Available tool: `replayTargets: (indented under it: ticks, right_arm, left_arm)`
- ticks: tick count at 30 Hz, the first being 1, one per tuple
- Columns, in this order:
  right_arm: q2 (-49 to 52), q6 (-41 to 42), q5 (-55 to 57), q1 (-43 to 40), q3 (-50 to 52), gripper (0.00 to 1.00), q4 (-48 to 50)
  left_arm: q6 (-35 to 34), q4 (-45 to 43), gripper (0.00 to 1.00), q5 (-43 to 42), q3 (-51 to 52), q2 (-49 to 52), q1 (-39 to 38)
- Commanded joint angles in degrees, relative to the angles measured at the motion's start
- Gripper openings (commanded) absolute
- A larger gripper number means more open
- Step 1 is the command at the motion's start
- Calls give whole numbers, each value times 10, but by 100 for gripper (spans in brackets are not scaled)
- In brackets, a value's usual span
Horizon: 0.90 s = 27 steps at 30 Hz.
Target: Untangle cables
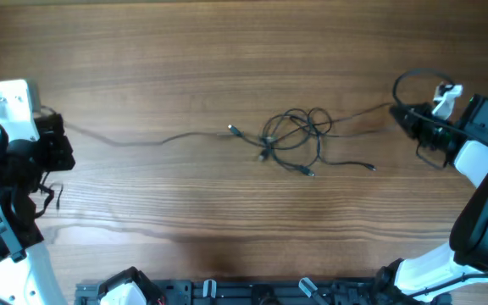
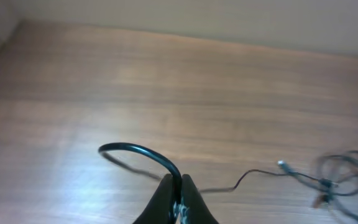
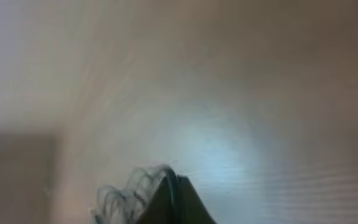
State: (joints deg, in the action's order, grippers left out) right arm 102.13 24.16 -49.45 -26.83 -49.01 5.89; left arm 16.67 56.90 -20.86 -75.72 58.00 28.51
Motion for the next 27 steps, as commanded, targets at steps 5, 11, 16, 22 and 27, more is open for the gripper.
replayTargets:
  ticks: [5, 11, 16, 22, 27]
  right_arm:
    - [8, 99, -102, -4, -8, 4, 65]
    - [8, -4, -88, -3, -7, 23, -54]
    - [8, -33, -88, 16, -7, 32, -82]
    - [9, -53, -79, 45, -7, 34, -97]
    - [9, -106, -53, 47, -7, 37, -147]
  left_arm:
    - [-165, -96, 4, 194, -5, -2, 3]
    - [-153, -292, 4, 532, -5, 7, 6]
    - [-125, -300, 4, 494, -5, 71, 91]
    - [-269, -179, 4, 407, -4, 235, 114]
    - [-309, -129, 100, 243, -4, 389, 114]
